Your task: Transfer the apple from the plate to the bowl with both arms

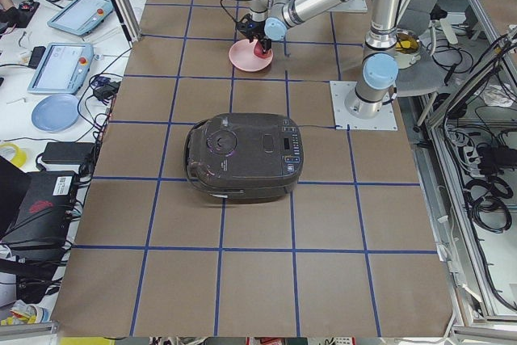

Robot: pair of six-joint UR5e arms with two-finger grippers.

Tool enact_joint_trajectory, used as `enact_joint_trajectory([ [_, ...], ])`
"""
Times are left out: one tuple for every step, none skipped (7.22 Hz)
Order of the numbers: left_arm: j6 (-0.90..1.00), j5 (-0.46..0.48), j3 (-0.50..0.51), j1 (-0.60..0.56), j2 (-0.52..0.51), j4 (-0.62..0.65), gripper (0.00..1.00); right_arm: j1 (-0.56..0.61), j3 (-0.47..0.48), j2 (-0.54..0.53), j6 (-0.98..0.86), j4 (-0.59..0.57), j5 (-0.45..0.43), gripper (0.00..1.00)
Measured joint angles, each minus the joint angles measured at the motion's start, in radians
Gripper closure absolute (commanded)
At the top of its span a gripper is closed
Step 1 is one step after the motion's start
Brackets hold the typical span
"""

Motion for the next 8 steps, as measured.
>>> enact_joint_trajectory([
  [0.002, 0.0, -0.013, -0.001, -0.004, 0.012, 0.0, -0.001, 0.056, 0.012, -0.005, -0.055, -0.003, 0.0],
  [0.004, 0.0, -0.017, -0.002, -0.01, 0.015, 0.0, -0.001, 0.098, 0.028, -0.007, -0.114, -0.004, 0.05],
  [0.001, 0.0, -0.018, -0.004, -0.016, 0.017, 0.0, -0.002, 0.122, 0.047, -0.009, -0.152, -0.004, 0.55],
  [-0.006, -0.001, -0.018, -0.008, -0.02, 0.019, 0.0, -0.003, 0.131, 0.059, -0.011, -0.166, -0.005, 1.0],
  [-0.023, -0.002, -0.017, -0.017, -0.021, 0.02, 0.0, -0.003, 0.134, 0.064, -0.01, -0.167, -0.007, 1.0],
  [-0.047, -0.008, -0.017, -0.027, -0.021, 0.021, 0.0, -0.003, 0.133, 0.064, -0.008, -0.163, -0.014, 1.0],
  [-0.066, -0.019, -0.017, -0.035, -0.022, 0.021, 0.0, -0.003, 0.128, 0.063, -0.007, -0.159, -0.021, 1.0],
  [-0.074, -0.025, -0.017, -0.04, -0.022, 0.022, 0.26, -0.003, 0.115, 0.06, -0.006, -0.154, -0.022, 1.0],
])
